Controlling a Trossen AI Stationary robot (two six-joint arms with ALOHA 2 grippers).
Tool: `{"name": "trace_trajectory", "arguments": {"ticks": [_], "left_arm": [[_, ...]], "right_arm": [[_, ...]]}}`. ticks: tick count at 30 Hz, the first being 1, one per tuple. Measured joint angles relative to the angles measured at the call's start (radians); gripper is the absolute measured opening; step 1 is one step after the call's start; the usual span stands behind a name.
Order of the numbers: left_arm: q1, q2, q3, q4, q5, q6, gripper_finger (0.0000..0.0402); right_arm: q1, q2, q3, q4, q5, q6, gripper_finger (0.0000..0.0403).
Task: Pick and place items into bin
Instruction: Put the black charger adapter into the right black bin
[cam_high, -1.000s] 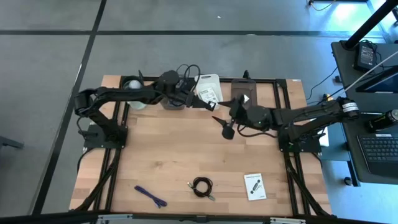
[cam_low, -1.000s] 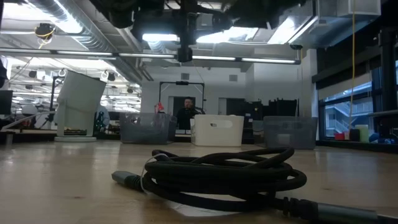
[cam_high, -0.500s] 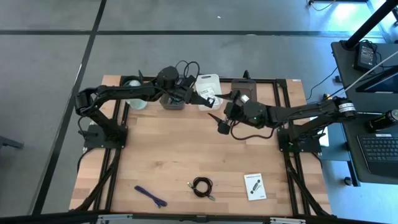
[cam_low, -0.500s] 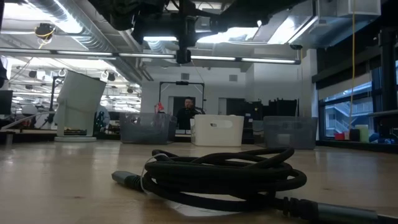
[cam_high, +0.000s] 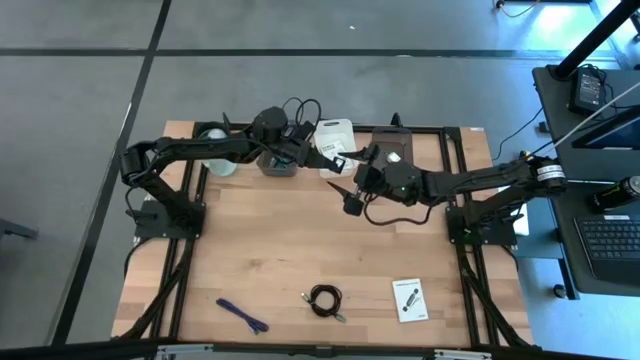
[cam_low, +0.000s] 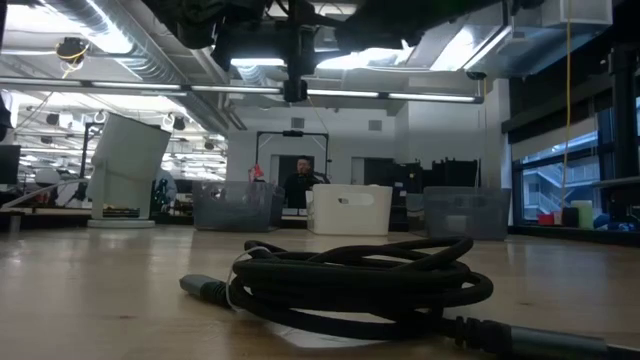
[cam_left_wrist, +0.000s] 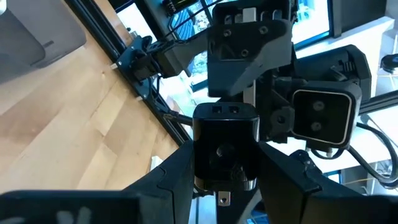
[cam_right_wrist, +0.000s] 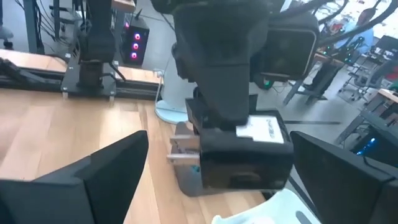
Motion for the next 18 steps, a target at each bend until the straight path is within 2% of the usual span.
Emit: {"name": "trace_trajectory", "arguments": {"ticks": [5, 8, 18], "left_arm": [[0.0, 0.0, 0.0, 0.0, 0.0, -0.001, 0.0139], [0.0, 0.0, 0.0, 0.0, 0.0, 0.001, 0.0139], [0.0, 0.0, 0.0, 0.0, -0.001, 0.002, 0.0139]], "right_arm": [[-0.009, 0.006, 0.0, 0.005, 0.001, 0.0, 0.0386], [-0.009, 0.006, 0.0, 0.006, 0.001, 0.0, 0.0369], [-0.008, 0.006, 0.0, 0.002, 0.002, -0.004, 0.0259]]}}
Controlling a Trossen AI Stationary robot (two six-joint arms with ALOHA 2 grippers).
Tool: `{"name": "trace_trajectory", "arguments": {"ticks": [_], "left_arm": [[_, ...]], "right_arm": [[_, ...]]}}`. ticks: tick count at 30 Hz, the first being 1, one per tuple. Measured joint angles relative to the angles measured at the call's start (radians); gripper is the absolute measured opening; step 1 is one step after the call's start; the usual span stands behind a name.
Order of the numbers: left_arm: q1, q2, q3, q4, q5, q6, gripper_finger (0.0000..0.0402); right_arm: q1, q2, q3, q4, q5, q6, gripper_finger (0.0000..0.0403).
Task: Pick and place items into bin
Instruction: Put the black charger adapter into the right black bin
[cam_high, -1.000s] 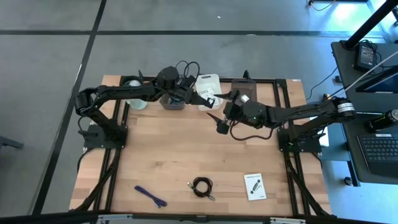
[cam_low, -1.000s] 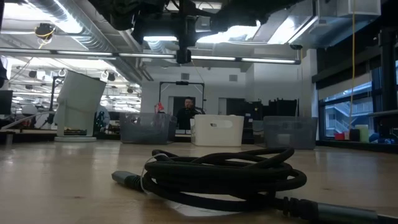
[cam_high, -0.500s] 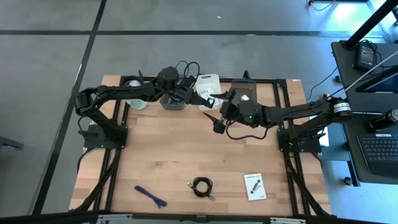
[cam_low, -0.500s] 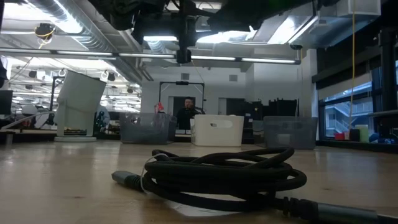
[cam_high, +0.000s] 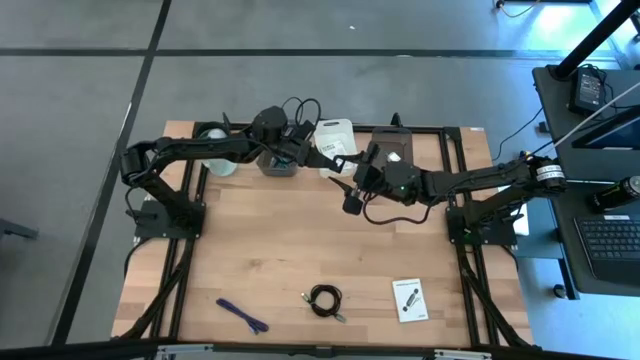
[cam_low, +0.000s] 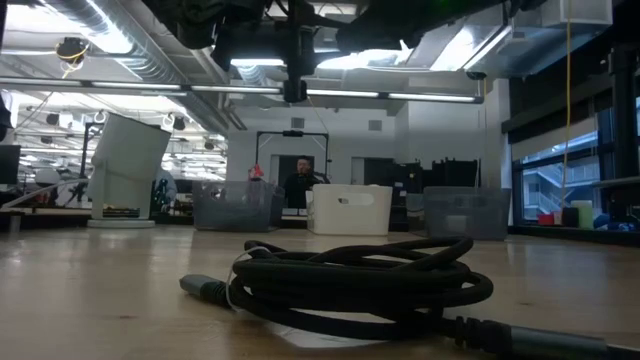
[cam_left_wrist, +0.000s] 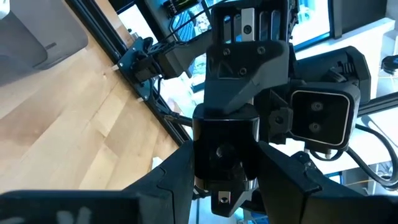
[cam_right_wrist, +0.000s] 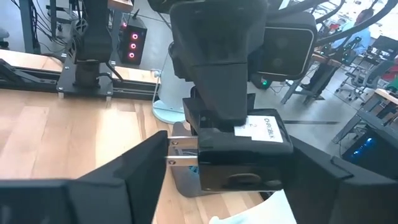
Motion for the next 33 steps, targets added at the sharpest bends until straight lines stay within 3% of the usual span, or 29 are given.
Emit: {"name": "trace_trajectory", "arguments": {"ticks": [6, 10, 20, 27, 33], "left_arm": [[0.0, 0.0, 0.0, -0.001, 0.0, 0.0, 0.0139], [0.0, 0.0, 0.0, 0.0, 0.0, 0.001, 0.0144], [0.0, -0.001, 0.0, 0.0, -0.026, 0.007, 0.0193], [0.021, -0.001, 0.0, 0.0, -0.026, 0.015, 0.0223], [0.094, -0.001, 0.0, 0.0, -0.022, 0.037, 0.023]], "right_arm": [[0.0, 0.0, 0.0, 0.0, 0.001, 0.0, 0.0249], [0.0, 0.0, 0.0, 0.0, 0.0, 0.0, 0.027], [0.0, 0.0, 0.0, 0.001, 0.0, 0.005, 0.0252], [0.0, 0.0, 0.0, -0.01, 0.002, 0.008, 0.0272], [0.0, -0.013, -0.001, -0.037, 0.145, 0.006, 0.026]]}}
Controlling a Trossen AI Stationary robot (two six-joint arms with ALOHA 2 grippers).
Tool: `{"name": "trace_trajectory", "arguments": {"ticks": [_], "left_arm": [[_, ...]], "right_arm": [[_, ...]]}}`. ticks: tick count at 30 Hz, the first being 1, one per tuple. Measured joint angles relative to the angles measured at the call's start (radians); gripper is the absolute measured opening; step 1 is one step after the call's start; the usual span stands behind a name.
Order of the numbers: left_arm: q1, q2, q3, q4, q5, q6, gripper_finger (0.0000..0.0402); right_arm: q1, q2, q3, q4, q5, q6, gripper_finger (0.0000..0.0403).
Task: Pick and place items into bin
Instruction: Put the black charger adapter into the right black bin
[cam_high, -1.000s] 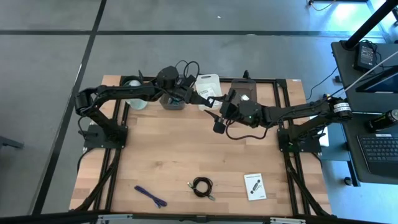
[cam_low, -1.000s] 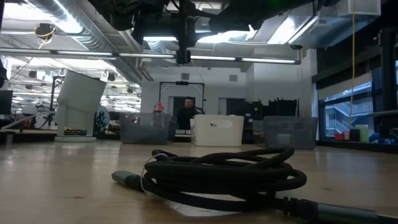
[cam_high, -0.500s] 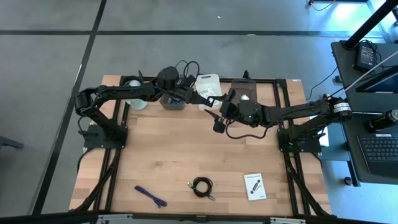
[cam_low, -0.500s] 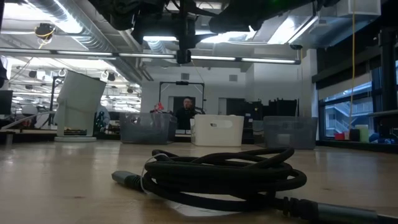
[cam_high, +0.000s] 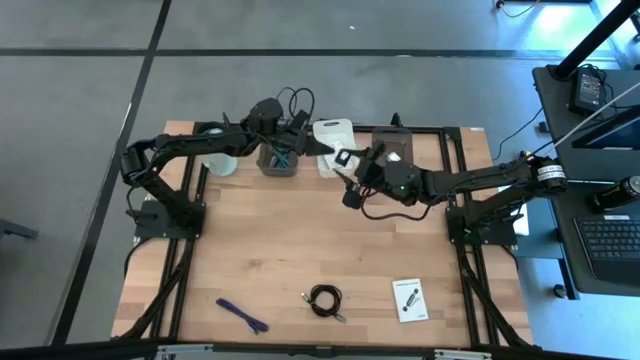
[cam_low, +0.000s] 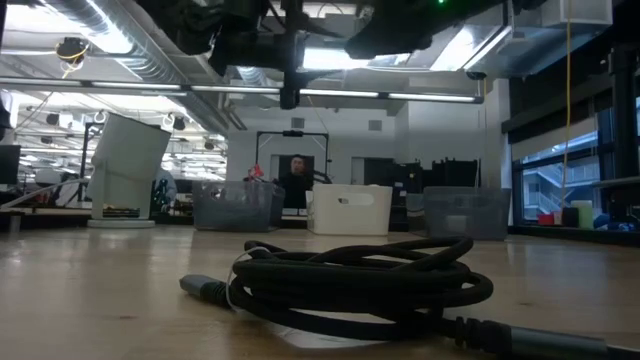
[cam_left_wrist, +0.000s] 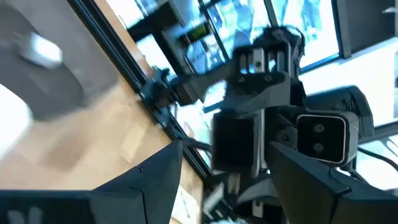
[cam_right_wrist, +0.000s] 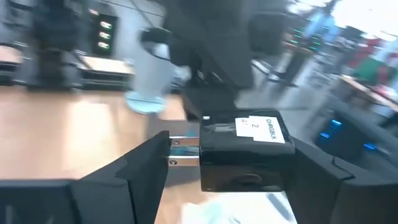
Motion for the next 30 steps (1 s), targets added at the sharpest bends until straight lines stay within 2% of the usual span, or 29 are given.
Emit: {"name": "trace_trajectory", "arguments": {"ticks": [7, 9, 12, 14, 17, 22, 26, 30], "left_arm": [[0.102, -0.005, 0.001, 0.0, 0.003, 0.026, 0.0222], [0.121, -0.005, 0.001, -0.001, 0.021, 0.027, 0.0218], [0.139, -0.005, 0.001, 0.0, 0.031, 0.038, 0.0213], [0.145, -0.005, 0.001, 0.0, 0.03, 0.052, 0.021], [0.153, -0.005, 0.001, -0.001, 0.03, 0.061, 0.021], [0.153, -0.005, 0.001, 0.0, 0.031, 0.087, 0.0211], [0.153, -0.005, 0.001, -0.002, 0.036, 0.088, 0.0212], [0.149, -0.005, 0.001, -0.007, 0.057, 0.095, 0.0212]], "right_arm": [[-0.013, -0.07, 0.0, -0.127, 0.271, 0.03, 0.0258], [-0.033, -0.091, 0.0, -0.173, 0.313, 0.043, 0.0258], [-0.102, -0.122, 0.0, -0.281, 0.305, 0.182, 0.0257], [-0.176, -0.137, 0.0, -0.381, 0.224, 0.316, 0.0257], [-0.3, -0.127, 0.029, -0.561, 0.026, 0.462, 0.0256], [-0.498, -0.034, 0.175, -0.849, -0.236, 0.54, 0.0258], [-0.623, 0.085, 0.318, -1.036, -0.448, 0.419, 0.0258], [-0.675, 0.221, 0.432, -1.215, -0.493, 0.179, 0.0259]]}}
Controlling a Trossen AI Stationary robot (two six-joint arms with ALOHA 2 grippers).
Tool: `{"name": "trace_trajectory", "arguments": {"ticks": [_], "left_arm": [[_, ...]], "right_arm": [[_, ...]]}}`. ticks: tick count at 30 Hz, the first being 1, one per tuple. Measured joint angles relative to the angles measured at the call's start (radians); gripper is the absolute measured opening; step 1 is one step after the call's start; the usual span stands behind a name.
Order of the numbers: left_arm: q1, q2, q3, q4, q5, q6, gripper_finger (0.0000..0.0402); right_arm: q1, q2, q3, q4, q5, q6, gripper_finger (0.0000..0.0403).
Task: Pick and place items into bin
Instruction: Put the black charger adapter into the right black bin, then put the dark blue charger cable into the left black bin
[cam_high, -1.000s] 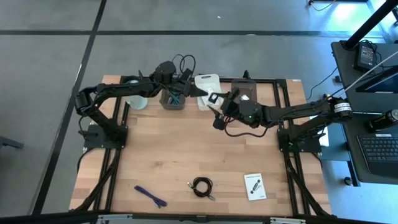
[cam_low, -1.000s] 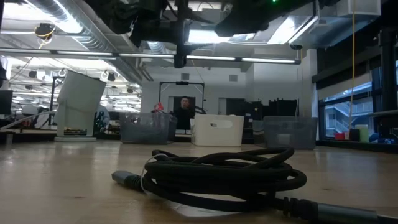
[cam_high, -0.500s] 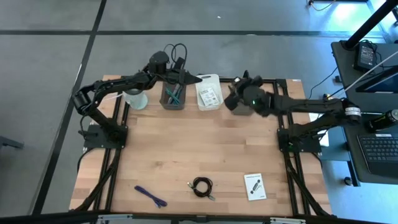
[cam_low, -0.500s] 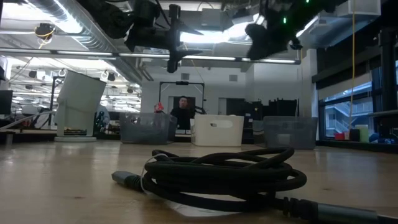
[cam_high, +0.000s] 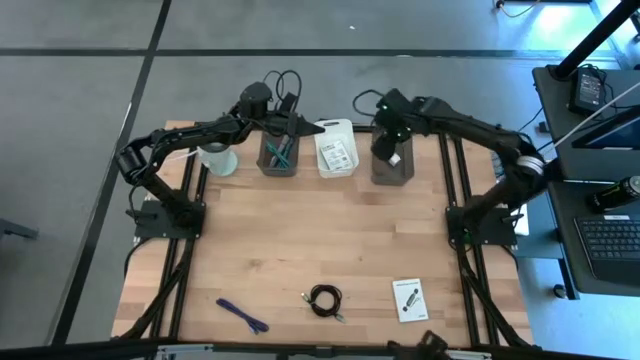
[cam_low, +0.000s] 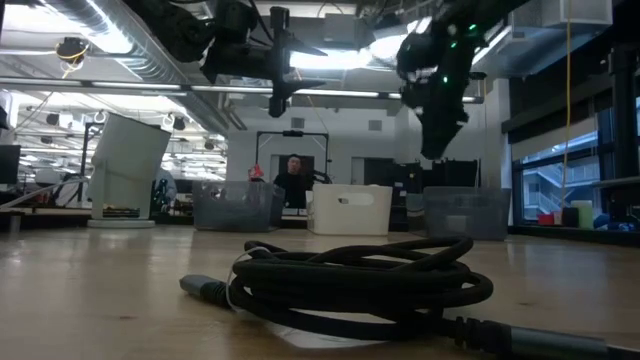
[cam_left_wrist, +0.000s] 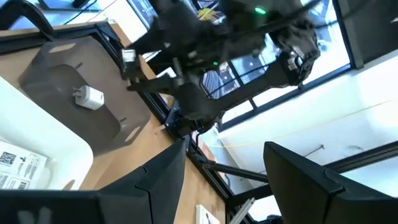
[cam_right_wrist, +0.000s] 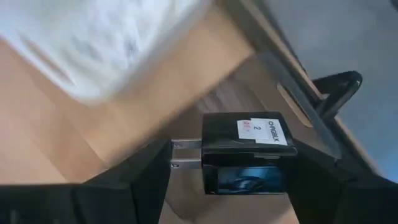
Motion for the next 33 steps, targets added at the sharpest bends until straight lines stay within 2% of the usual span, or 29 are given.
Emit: {"name": "trace_trajectory", "arguments": {"ticks": [4, 9, 22, 33], "left_arm": [[-0.011, 0.0, 0.0, -0.003, 0.0, 0.0, 0.0211], [-0.035, 0.0, 0.0, -0.032, 0.001, 0.002, 0.021], [-0.056, 0.0, -0.001, -0.099, -0.001, 0.011, 0.021], [-0.066, 0.0, -0.001, -0.099, -0.001, 0.018, 0.021]], "right_arm": [[-0.007, 0.109, 0.05, -0.122, -0.001, -0.25, 0.0259], [-0.007, 0.203, 0.038, -0.118, -0.001, -0.389, 0.0259], [-0.01, 0.328, 0.027, -0.021, -0.028, -0.421, 0.0262], [-0.013, 0.333, 0.027, 0.0, -0.001, -0.417, 0.0325]]}}
